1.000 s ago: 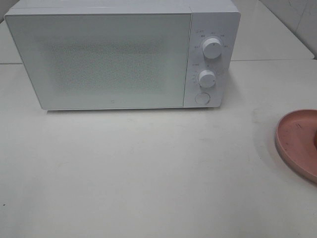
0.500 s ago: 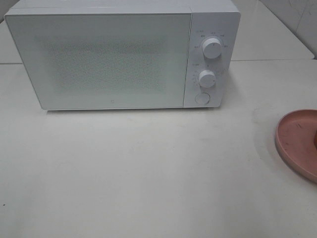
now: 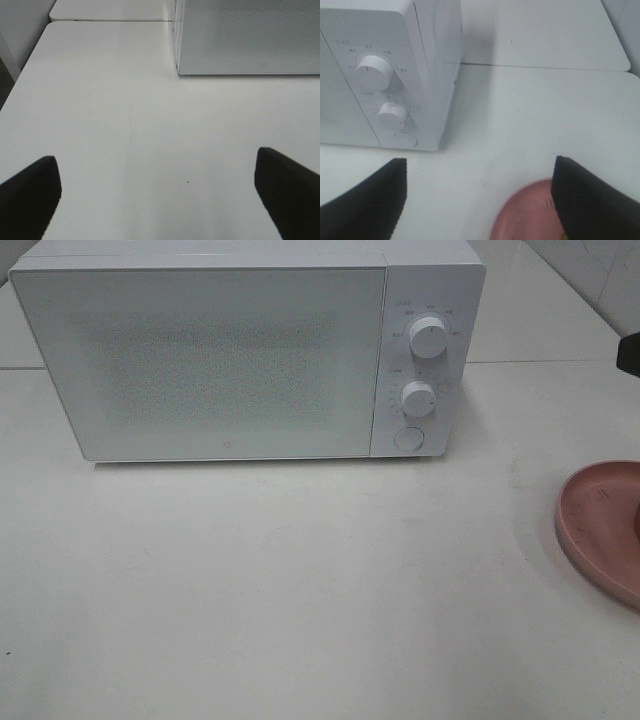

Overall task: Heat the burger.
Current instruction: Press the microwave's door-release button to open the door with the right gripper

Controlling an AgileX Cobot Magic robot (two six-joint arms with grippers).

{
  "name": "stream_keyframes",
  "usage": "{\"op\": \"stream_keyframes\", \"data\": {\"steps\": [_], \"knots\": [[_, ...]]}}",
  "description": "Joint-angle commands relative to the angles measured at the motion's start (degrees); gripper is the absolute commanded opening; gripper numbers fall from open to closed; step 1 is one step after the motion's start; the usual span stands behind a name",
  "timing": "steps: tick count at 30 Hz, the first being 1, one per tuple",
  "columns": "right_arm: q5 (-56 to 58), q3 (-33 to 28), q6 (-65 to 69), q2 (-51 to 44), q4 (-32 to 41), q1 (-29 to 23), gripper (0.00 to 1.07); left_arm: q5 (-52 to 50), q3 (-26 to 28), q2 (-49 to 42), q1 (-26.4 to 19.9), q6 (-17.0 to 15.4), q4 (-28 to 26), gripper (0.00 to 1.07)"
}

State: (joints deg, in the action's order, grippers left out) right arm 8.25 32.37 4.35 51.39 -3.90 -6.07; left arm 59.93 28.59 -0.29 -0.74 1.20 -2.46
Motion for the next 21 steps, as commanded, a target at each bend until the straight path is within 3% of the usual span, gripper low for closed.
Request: {"op": "stream_keyframes", "data": {"steps": [1,13,21], "knots": [[-7.8,0.3,0.2,3.1,-0.1,0.2,0.76,-0.3,-0.1,-1.2,0.2,-0.1,0.1,1.05],[-26.6,-1.9,-0.1,11.5,0.9,-0.2,0.76,-0.3,-0.1,-1.2,0.2,-0.1,0.1,1.05],[-39.8,-6.5,-9.3,16.4,10.3,-5.4,0.76,-0.3,-0.1,-1.2,0.2,-0.1,0.1,1.05]]}}
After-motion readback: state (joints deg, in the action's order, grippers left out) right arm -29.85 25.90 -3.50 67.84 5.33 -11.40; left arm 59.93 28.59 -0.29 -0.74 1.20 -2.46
